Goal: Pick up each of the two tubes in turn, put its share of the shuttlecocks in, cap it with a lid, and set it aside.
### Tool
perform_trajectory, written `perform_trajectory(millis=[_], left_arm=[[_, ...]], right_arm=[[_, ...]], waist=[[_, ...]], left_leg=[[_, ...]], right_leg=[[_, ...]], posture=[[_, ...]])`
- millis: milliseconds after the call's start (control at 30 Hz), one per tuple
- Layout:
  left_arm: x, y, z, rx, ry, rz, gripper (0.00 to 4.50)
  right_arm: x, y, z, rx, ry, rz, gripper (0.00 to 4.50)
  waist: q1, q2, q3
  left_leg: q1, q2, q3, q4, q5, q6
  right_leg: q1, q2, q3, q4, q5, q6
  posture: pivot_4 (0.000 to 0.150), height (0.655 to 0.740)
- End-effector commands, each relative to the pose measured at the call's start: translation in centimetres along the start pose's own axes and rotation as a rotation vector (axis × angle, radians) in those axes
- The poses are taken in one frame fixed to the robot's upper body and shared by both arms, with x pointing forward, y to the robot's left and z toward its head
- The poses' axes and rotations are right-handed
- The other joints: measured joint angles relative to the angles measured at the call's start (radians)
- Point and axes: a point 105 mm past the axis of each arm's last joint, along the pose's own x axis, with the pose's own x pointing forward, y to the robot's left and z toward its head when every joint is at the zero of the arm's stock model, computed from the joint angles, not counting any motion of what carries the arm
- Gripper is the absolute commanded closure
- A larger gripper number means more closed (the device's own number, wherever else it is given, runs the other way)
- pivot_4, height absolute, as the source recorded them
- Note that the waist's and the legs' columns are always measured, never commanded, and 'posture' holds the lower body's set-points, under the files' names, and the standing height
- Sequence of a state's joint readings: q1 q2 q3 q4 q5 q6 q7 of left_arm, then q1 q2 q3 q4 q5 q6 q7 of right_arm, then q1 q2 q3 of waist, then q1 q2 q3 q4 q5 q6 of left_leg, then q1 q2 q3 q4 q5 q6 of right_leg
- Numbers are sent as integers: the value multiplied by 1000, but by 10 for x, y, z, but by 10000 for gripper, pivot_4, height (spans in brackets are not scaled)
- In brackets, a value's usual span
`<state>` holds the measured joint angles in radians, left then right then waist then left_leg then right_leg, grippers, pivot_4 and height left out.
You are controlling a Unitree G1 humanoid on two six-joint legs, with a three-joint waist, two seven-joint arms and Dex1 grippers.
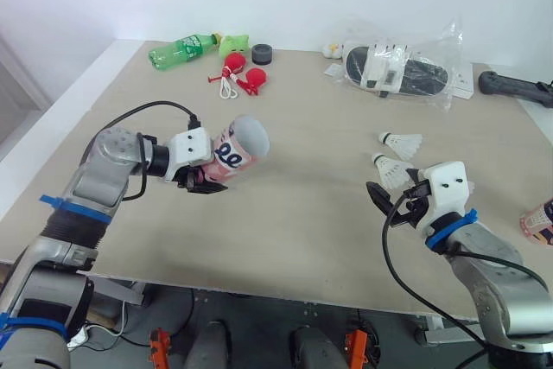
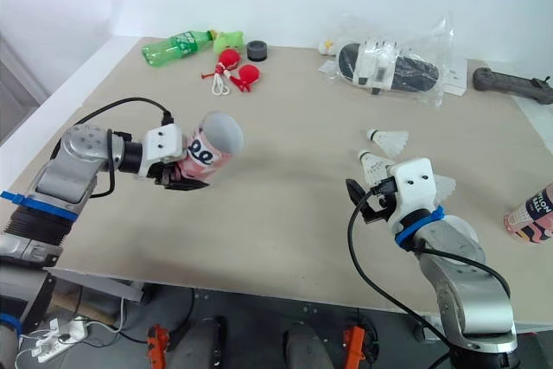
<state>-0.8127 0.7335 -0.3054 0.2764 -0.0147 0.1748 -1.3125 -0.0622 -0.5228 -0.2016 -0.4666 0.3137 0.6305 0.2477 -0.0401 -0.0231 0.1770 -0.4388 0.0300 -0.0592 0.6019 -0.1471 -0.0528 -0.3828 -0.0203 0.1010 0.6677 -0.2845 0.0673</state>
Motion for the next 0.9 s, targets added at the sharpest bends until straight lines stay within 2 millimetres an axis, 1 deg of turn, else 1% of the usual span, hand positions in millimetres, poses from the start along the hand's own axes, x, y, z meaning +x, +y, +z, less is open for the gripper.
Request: perform_trajectory(millis=[33,200,400,533,567,633,667,700,733,767,833,867,900], left_arm=[[0,-4,11,47,46,-64,14265],[18,-15,5,72,93,-115,14265],[27,-20,11,75,68,-127,14265],[28,-21,11,67,62,-124,14265],[28,-21,11,65,61,-124,14265],[28,-23,11,61,55,-124,14265],[28,-23,11,60,54,-124,14265],[28,-23,11,60,52,-124,14265],[28,-23,12,60,50,-121,14265],[29,-23,12,61,48,-119,14265],[29,-23,13,61,44,-115,14265],[29,-23,13,59,41,-114,14265],[29,-23,13,58,38,-113,14265]], right_arm=[[9,-9,1,-10,8,-78,0],[27,-9,-9,8,33,-77,0],[47,-11,-16,42,40,-73,0],[60,-10,-17,53,33,-60,0],[63,-10,-18,57,32,-59,2612],[69,-9,-18,67,28,-57,10859],[70,-8,-18,69,27,-56,12011],[73,-7,-17,73,22,-54,16926],[76,-6,-16,74,17,-51,19704],[78,-5,-16,74,14,-49,24716],[81,-3,-14,77,8,-44,31593],[82,-3,-14,74,7,-42,36418],[83,-2,-14,73,6,-40,38464]], waist=[[-4,0,0],[-6,0,0],[-5,0,0],[-6,1,0],[-6,1,0],[-6,1,0],[-6,1,0],[-6,1,0],[-6,1,0],[-7,1,0],[-7,1,0],[-6,1,0],[-6,1,0]], left_leg=[[0,0,0,0,0,0],[-1,0,0,0,0,0],[-1,-1,0,0,0,0],[-1,-1,1,1,0,0],[0,-1,1,1,0,0],[0,-1,1,1,0,0],[0,-1,0,1,0,0],[0,-1,0,1,0,1],[0,-1,0,1,0,1],[0,-1,0,1,0,1],[0,-1,1,1,0,1],[0,-1,1,1,0,1],[0,-1,1,1,0,1]], right_leg=[[0,0,0,0,0,0],[-1,0,0,0,0,-1],[-1,-1,0,2,0,-1],[-1,-1,1,2,0,-1],[-1,-1,1,2,0,-1],[-1,-1,1,3,0,-1],[-1,-1,1,3,0,-1],[-1,-1,1,4,0,-1],[-1,-1,1,4,0,-1],[-1,-1,1,4,0,-1],[-1,-1,1,4,0,-1],[-1,-1,1,5,0,-1],[-1,-1,1,5,0,-1]], posture=[[1500,7400],[1500,7400],[1500,7400],[1500,7400],[1500,7400],[1500,7400],[1500,7400],[1500,7400],[1500,7400],[1500,7400],[1500,7400],[1500,7400],[1500,7400]])
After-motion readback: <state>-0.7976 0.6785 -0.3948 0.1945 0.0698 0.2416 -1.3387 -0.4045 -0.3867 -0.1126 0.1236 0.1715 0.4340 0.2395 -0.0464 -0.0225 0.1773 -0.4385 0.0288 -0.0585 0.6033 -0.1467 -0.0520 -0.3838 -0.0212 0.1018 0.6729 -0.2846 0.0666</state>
